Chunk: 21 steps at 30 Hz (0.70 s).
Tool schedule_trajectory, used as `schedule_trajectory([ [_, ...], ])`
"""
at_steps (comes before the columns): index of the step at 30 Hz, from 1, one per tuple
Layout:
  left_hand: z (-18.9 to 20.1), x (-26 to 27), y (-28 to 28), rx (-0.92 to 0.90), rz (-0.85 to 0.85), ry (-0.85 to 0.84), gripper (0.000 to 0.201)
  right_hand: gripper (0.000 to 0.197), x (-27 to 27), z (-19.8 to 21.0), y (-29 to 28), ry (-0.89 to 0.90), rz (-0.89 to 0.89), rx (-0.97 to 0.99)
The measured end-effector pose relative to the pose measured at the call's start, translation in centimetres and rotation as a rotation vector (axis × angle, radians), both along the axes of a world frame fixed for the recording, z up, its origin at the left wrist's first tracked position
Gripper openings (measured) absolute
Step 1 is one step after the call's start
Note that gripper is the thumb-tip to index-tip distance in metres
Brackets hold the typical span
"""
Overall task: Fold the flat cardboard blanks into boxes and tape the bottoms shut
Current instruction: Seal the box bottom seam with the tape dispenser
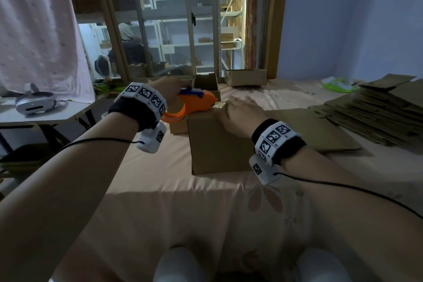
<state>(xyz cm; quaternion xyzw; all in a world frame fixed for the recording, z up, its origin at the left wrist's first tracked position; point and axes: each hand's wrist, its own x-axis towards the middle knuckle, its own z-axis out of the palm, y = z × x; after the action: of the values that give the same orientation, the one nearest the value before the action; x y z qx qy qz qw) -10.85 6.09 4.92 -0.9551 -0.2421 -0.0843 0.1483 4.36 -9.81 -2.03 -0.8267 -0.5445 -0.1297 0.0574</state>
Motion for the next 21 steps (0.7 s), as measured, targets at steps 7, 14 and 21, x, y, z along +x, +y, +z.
schedule_trajectory([
  [7, -0.33, 0.09, -0.03, -0.02, 0.018, -0.035, 0.042, 0.102, -0.35, -0.02, -0.25, -0.081, 0.058, -0.054],
  [14, -0.46, 0.09, -0.5, 0.004, -0.007, -0.086, 0.035, 0.088, 0.01, -0.29, -0.19, -0.108, 0.118, -0.042],
  [21, -0.41, -0.24, -0.58, -0.004, 0.005, -0.141, 0.033, 0.086, 0.09, -0.17, -0.24, -0.041, 0.112, -0.05],
])
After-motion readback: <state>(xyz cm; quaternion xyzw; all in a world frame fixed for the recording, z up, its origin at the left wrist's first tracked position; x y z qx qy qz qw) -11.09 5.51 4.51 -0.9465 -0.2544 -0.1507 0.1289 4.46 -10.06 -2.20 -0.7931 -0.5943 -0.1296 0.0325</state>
